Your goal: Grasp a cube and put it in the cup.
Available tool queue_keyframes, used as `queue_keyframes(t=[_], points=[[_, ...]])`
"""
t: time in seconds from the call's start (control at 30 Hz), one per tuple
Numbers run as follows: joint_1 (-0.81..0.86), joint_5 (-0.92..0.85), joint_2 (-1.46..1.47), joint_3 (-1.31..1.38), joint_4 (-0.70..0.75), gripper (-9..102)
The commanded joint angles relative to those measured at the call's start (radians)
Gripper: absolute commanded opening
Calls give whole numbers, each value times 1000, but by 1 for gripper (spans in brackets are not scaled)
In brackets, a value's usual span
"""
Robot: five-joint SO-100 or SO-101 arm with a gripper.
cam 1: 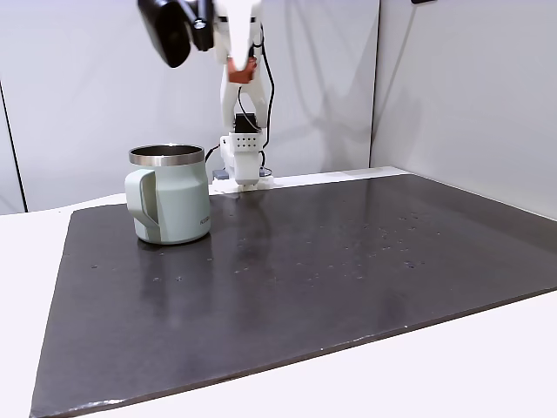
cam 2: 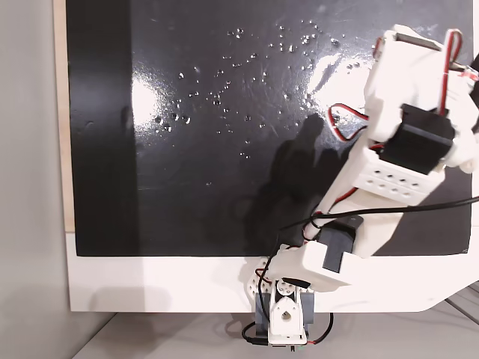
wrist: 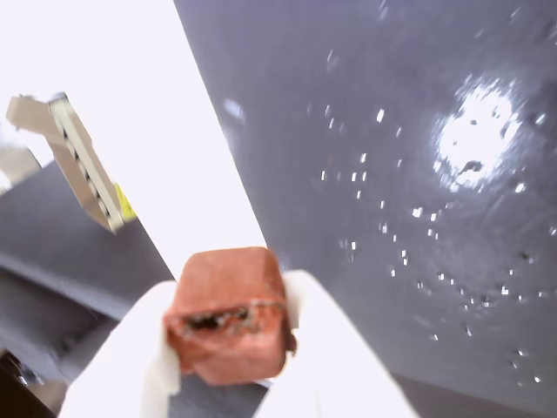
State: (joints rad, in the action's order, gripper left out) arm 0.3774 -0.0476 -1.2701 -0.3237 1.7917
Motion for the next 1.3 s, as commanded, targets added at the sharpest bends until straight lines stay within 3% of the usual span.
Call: queue_keyframes(t=[0.0, 0.4, 0.77, 1.27], points=[[89, -14, -98, -52, 9, 5], [253, -209, -327, -428, 12, 4], [410, -307, -402, -609, 15, 4], [367, -345, -291, -704, 15, 4]])
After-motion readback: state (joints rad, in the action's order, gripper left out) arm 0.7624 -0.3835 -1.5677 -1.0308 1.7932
